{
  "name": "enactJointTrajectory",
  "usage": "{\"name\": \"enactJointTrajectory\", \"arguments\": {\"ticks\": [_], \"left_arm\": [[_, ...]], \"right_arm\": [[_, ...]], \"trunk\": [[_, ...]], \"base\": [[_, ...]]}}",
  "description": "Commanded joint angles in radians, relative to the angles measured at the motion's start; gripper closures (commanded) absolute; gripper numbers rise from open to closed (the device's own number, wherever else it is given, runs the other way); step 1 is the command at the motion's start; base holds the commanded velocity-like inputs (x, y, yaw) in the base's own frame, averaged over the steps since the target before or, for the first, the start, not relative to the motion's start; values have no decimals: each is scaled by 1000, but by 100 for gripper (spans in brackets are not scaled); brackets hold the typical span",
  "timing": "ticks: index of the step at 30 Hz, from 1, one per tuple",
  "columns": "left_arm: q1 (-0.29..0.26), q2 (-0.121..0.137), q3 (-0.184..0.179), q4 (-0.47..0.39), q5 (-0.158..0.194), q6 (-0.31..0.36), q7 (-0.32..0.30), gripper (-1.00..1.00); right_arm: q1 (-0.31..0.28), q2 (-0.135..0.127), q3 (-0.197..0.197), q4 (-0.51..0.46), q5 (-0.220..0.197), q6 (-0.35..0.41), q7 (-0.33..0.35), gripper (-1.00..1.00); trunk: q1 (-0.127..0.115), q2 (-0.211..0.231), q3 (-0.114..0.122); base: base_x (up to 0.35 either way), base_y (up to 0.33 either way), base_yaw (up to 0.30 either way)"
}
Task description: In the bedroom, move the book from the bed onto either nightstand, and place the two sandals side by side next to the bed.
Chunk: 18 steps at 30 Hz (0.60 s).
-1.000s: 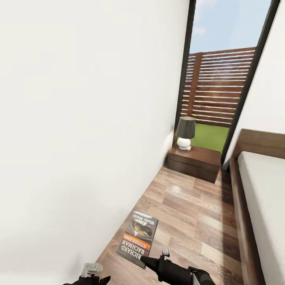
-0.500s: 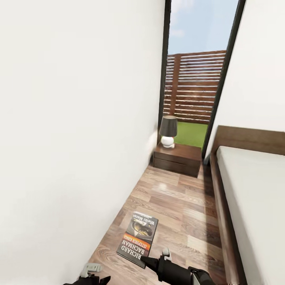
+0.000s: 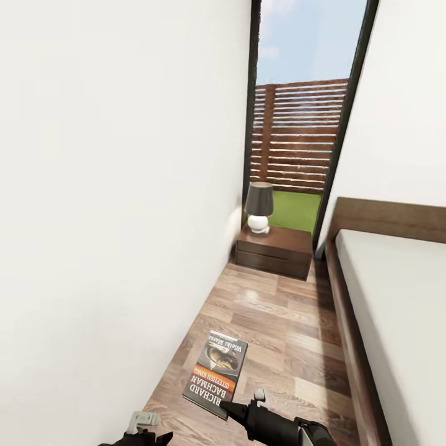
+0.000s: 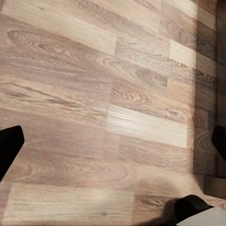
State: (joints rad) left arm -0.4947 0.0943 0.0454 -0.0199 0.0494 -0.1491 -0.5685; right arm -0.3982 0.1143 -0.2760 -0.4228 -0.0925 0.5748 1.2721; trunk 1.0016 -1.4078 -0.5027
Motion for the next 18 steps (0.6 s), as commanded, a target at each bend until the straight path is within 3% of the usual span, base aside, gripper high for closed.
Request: {"name": "enactJointTrajectory", "arguments": {"ticks": [1, 9, 18], "left_arm": [[-1, 0, 4, 1, 4, 0, -5, -100], [-1, -1, 4, 2, 4, 0, -5, -100], [-1, -1, 4, 2, 4, 0, -5, -100]], "right_arm": [[-1, 1, -5, -1, -1, 10, 3, 100], [-1, 1, -5, -1, -1, 10, 3, 100], [-1, 1, -5, -1, -1, 10, 3, 100]], "trunk": [[0, -1, -1], [0, -1, -1], [0, -1, -1]], "base": [[291, 114, -1], [204, 46, -10], [10, 1, -193]]}}
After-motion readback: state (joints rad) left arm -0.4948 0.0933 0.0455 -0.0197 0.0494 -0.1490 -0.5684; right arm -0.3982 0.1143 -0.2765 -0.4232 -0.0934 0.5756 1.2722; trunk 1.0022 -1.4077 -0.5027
